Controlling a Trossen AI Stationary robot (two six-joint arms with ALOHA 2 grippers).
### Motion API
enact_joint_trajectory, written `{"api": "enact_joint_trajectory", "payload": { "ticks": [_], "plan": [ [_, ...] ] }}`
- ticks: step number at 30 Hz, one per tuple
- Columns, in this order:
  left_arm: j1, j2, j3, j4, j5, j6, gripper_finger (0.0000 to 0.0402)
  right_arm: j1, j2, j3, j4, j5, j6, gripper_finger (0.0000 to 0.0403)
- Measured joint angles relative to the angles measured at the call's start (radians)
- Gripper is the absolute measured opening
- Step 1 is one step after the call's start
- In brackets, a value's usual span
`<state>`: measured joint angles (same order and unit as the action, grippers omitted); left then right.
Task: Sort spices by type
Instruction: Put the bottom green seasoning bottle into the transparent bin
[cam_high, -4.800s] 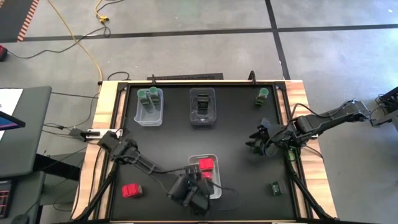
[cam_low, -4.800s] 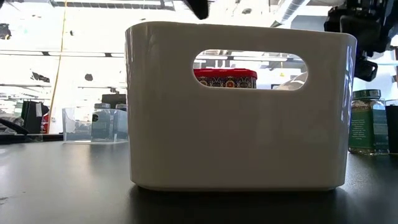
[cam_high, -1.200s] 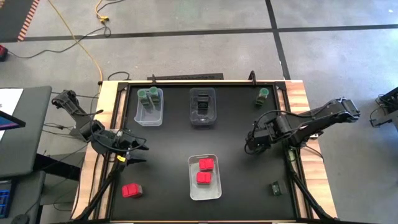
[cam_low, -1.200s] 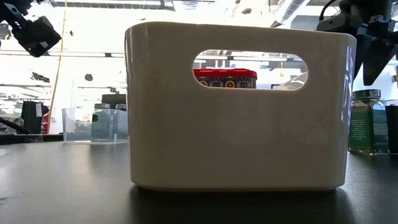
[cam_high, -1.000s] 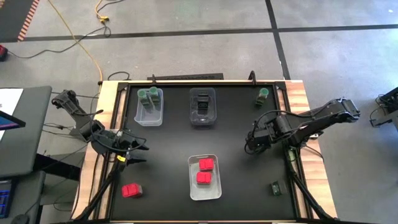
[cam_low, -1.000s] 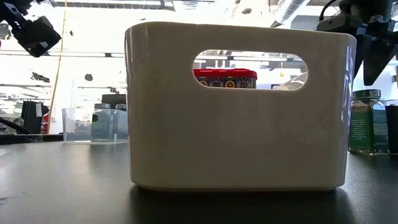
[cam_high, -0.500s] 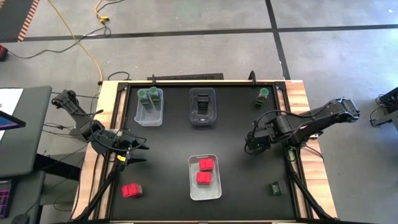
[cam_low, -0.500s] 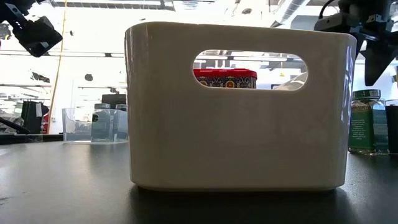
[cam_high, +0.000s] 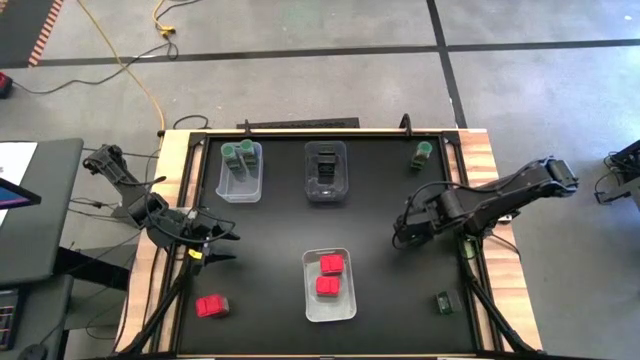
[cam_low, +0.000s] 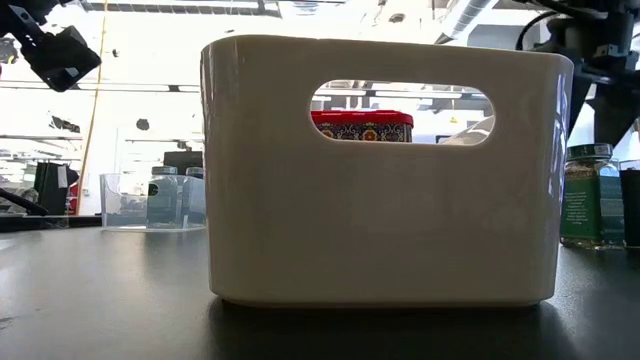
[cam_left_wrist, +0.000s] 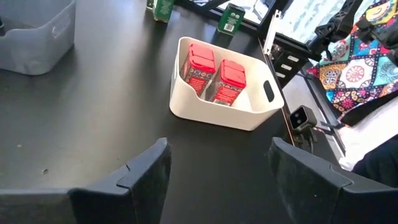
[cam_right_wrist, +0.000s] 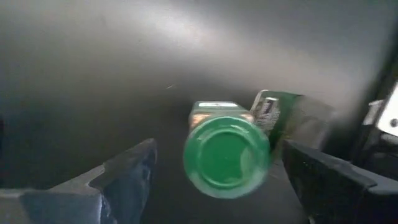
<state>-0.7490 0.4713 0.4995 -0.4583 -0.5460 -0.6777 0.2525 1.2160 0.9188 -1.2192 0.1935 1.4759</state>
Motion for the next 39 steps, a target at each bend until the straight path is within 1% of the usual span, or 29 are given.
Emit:
{"api": "enact_joint_trajectory", "payload": {
  "ticks": [5,9,12,17,20,30,35,39],
  "plan": [
    [0.0,0.0,0.0,0.0,-0.002,0.0,0.0258,-0.002,0.0,-0.04,0.069,-0.014,0.001,0.0367],
    [0.0,0.0,0.0,0.0,-0.003,0.0,0.0258,-0.015,0.0,-0.079,0.097,-0.053,0.0,0.0357],
    [0.0,0.0,0.0,0.0,-0.003,0.0,0.0258,-0.02,0.0,-0.106,0.125,-0.061,0.0,0.0347],
    [0.0,0.0,0.0,0.0,-0.003,0.0,0.0258,-0.023,0.0,-0.132,0.164,-0.062,0.005,0.0324],
    [0.0,0.0,0.0,0.0,-0.004,0.019,0.0258,-0.027,0.0,-0.145,0.168,-0.065,0.038,0.0309],
    [0.0,0.0,0.0,0.0,-0.003,0.045,0.0258,-0.058,0.0,-0.152,0.19,-0.065,0.081,0.0263],
    [0.0,0.0,0.0,0.0,-0.003,0.045,0.0258,-0.098,0.0,-0.152,0.205,-0.064,0.074,0.0218],
    [0.0,0.0,0.0,0.0,-0.003,0.026,0.0258,-0.127,0.001,-0.133,0.221,-0.063,0.064,0.0218]
  ]
}}
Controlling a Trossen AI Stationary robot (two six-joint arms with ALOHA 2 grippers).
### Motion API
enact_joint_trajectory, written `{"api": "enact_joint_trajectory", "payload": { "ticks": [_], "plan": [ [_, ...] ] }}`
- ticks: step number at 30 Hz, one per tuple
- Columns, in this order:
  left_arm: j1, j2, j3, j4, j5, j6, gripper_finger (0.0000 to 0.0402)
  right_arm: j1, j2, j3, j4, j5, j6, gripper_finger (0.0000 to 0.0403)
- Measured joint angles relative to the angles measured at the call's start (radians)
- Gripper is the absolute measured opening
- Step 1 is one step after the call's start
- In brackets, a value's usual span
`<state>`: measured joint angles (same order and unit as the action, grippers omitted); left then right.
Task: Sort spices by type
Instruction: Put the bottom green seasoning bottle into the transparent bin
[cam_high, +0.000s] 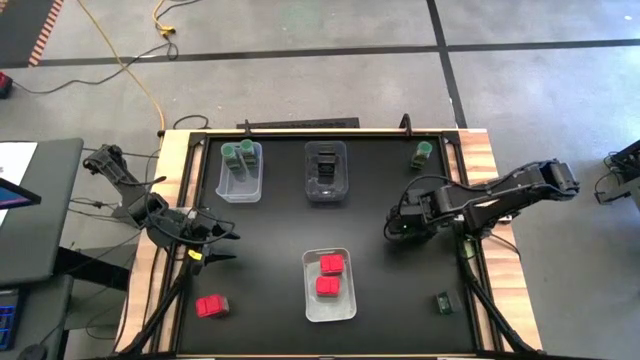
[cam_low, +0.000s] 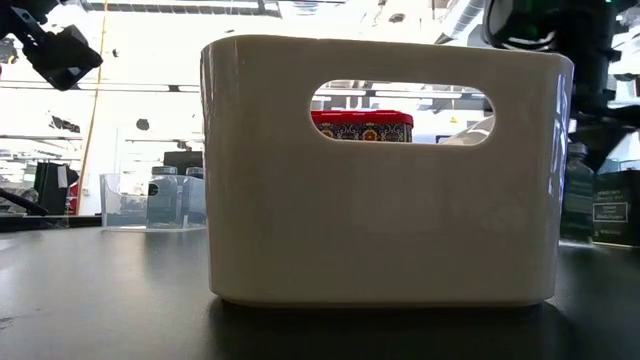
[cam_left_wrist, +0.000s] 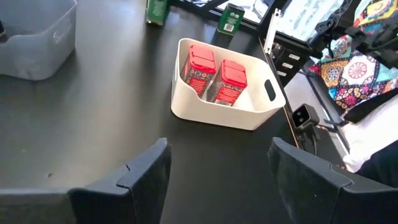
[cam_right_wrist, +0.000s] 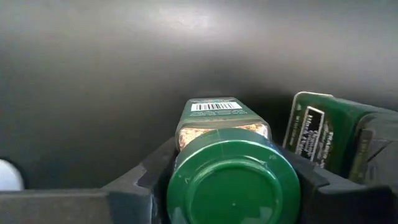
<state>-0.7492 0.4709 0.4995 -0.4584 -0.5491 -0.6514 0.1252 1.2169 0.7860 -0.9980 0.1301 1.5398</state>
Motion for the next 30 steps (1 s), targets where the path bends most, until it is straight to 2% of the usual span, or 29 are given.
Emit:
{"api": "enact_joint_trajectory", "payload": {
  "ticks": [6,11,17,20,25,30],
  "plan": [
    [0.0,0.0,0.0,0.0,0.0,-0.012,0.0258,-0.01,-0.001,0.118,-0.04,0.039,-0.043,0.0218],
    [0.0,-0.004,0.0,0.0,0.0,0.057,0.0258,-0.009,-0.001,0.288,-0.113,0.106,-0.056,0.0218],
    [0.0,-0.036,0.0,-0.001,0.0,0.145,0.0258,-0.008,0.053,0.523,-0.07,0.212,-0.198,0.0218],
    [0.0,-0.064,0.0,-0.001,-0.006,0.184,0.0258,-0.009,0.153,0.664,0.023,0.229,-0.342,0.0218],
    [0.0,-0.112,0.0,0.0,-0.013,0.225,0.0258,-0.01,0.402,0.952,0.104,0.229,-0.546,0.0218],
    [0.0,-0.134,0.0,-0.001,-0.014,0.21,0.0258,-0.029,0.68,1.262,0.079,0.127,-0.643,0.0218]
  ]
}}
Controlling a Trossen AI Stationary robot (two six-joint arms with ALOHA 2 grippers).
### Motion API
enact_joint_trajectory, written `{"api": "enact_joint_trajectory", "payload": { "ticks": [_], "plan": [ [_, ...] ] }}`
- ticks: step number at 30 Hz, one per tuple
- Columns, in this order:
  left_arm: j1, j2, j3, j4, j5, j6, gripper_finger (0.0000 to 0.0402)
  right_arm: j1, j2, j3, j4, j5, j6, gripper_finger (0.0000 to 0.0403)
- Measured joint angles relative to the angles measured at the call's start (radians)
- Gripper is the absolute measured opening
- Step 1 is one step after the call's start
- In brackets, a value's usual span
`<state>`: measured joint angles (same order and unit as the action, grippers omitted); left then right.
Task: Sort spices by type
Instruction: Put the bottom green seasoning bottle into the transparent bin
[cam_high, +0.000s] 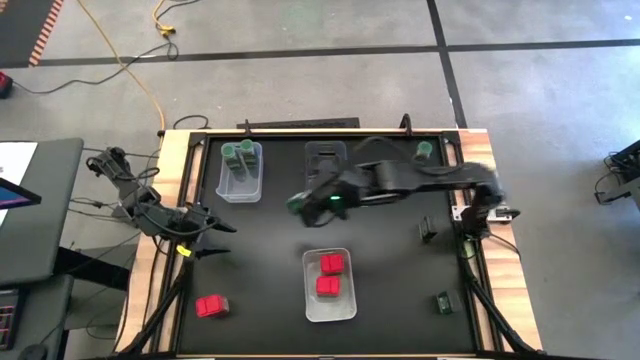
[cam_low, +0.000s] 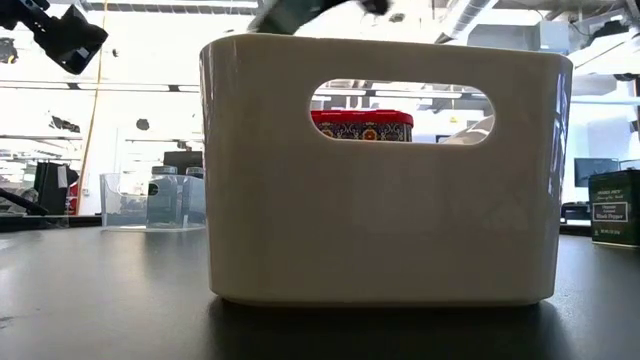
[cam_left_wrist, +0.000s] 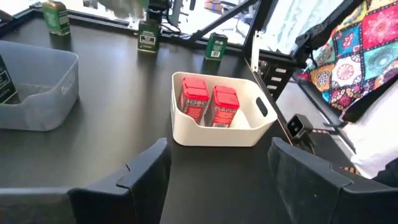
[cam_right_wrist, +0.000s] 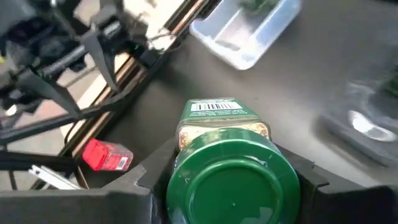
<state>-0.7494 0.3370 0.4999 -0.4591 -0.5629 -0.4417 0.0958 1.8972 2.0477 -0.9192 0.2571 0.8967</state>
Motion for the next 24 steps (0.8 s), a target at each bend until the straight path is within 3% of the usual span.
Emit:
{"api": "enact_joint_trajectory", "payload": {
  "ticks": [6,10,21,24],
  "plan": [
    [0.0,0.004,0.0,-0.007,0.0,0.003,0.0258,-0.043,0.303,0.312,-0.083,-0.12,-0.031,0.0218],
    [0.0,0.003,0.0,-0.029,0.0,-0.025,0.0258,-0.075,0.377,0.279,-0.053,-0.213,0.003,0.0218],
    [0.0,0.016,0.0,-0.139,0.0,-0.127,0.0258,-0.124,0.504,0.289,-0.265,-0.246,0.08,0.0218],
    [0.0,0.016,0.0,-0.148,0.0,-0.142,0.0258,-0.123,0.518,0.289,-0.265,-0.25,0.082,0.0244]
  ]
}}
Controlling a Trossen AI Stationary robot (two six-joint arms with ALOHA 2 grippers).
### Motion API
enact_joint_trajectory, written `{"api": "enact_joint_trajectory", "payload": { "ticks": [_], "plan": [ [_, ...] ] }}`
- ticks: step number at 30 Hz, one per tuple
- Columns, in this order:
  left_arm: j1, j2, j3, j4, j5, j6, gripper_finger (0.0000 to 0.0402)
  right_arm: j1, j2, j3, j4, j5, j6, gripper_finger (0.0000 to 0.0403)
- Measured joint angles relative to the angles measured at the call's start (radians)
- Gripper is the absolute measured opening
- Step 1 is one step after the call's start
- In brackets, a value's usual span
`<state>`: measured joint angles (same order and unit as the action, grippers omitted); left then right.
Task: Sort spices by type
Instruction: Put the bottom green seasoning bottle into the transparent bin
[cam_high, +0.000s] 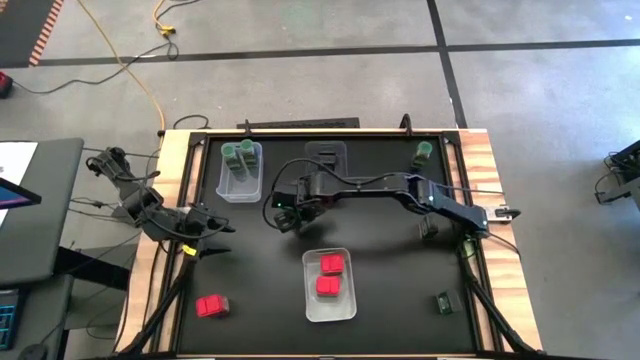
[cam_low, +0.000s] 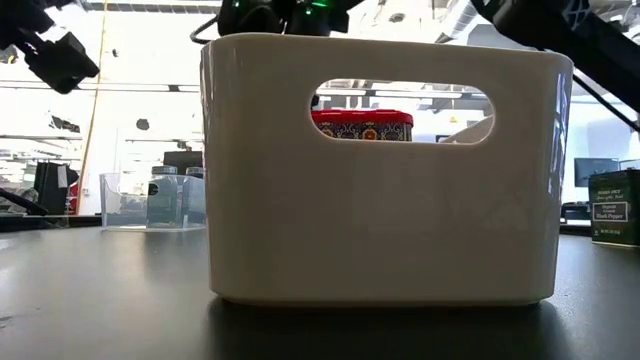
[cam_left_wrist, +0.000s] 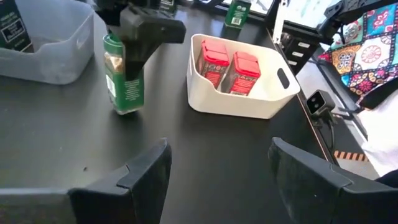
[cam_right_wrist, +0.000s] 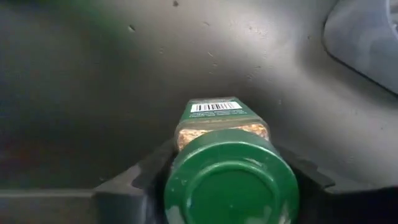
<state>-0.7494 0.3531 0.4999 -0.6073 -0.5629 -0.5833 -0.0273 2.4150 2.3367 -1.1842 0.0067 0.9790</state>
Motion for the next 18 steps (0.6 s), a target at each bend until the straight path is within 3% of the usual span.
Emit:
{"api": "enact_joint_trajectory", "payload": {
  "ticks": [5,18],
  "plan": [
    [0.0,0.0,0.0,-0.007,0.0,-0.001,0.0258,0.0,-0.005,0.002,0.022,0.0,-0.007,0.0291],
    [0.0,0.0,0.0,-0.006,0.0,-0.009,0.0258,0.011,-0.075,0.001,0.028,0.008,-0.089,0.0299]
  ]
}}
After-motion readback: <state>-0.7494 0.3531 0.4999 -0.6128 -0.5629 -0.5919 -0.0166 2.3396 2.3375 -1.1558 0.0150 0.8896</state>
